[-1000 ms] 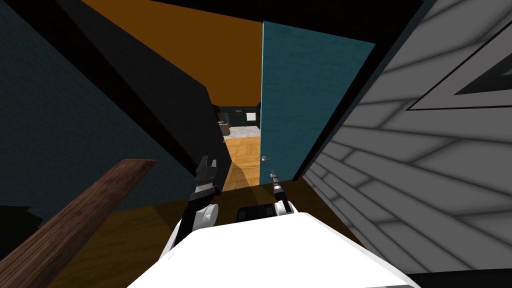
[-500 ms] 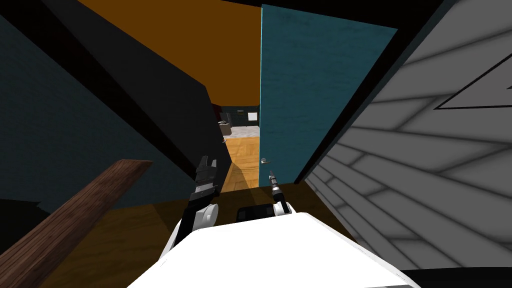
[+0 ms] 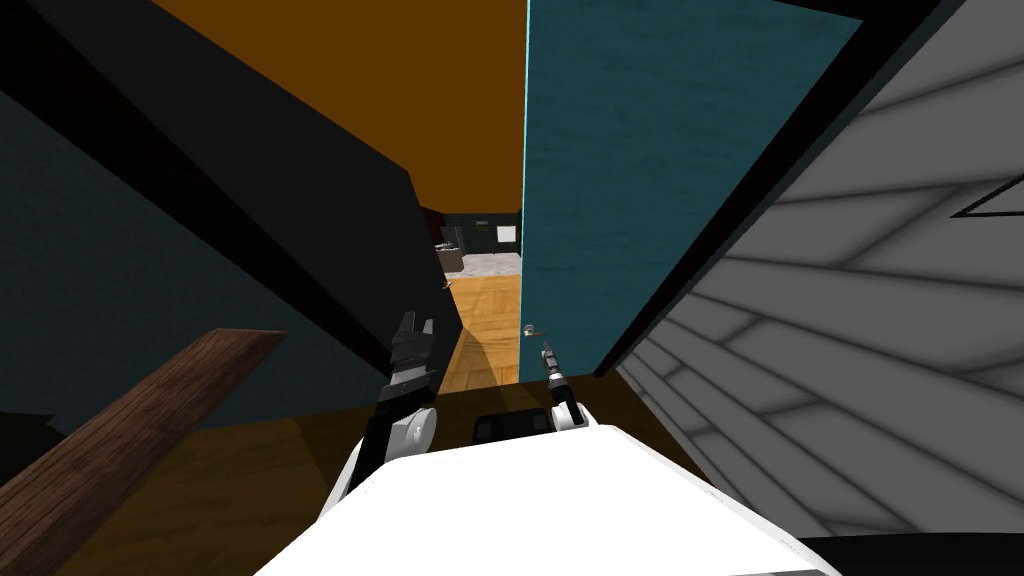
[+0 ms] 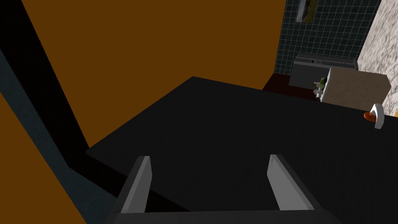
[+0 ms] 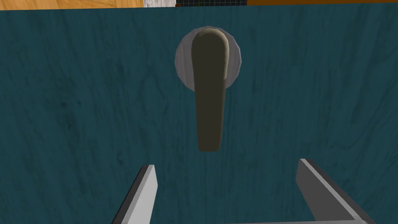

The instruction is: Push the door open

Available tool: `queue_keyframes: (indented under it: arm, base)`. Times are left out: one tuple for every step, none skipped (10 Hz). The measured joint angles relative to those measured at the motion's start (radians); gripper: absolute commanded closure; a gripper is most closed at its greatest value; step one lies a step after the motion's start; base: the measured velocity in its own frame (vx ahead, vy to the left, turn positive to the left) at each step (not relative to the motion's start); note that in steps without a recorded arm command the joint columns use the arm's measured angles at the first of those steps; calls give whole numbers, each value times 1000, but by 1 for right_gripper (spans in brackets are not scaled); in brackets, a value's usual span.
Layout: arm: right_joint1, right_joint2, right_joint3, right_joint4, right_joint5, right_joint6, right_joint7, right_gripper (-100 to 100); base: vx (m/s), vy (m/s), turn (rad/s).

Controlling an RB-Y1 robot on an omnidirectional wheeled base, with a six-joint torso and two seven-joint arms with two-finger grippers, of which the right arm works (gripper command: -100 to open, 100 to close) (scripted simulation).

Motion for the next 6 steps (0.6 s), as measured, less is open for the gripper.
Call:
queue_keyframes:
  arm:
    - [-4, 0, -3, 3, -1, 1, 1, -100]
    - [-10, 1, -6, 10, -2, 1, 2, -100]
    - [-15, 6, -8, 15, -3, 0, 1, -100]
    - [-21, 19, -12, 21, -5, 1, 2, -100]
    - [-18, 34, -13, 11, -5, 7, 1, -100]
    - [-18, 35, -13, 10, -5, 9, 1, 100]
  base:
    - [200, 32, 16]
    - [214, 28, 20]
    - [194, 1, 19]
    - [187, -25, 21]
    - [85, -12, 8]
    - [-11, 3, -6]
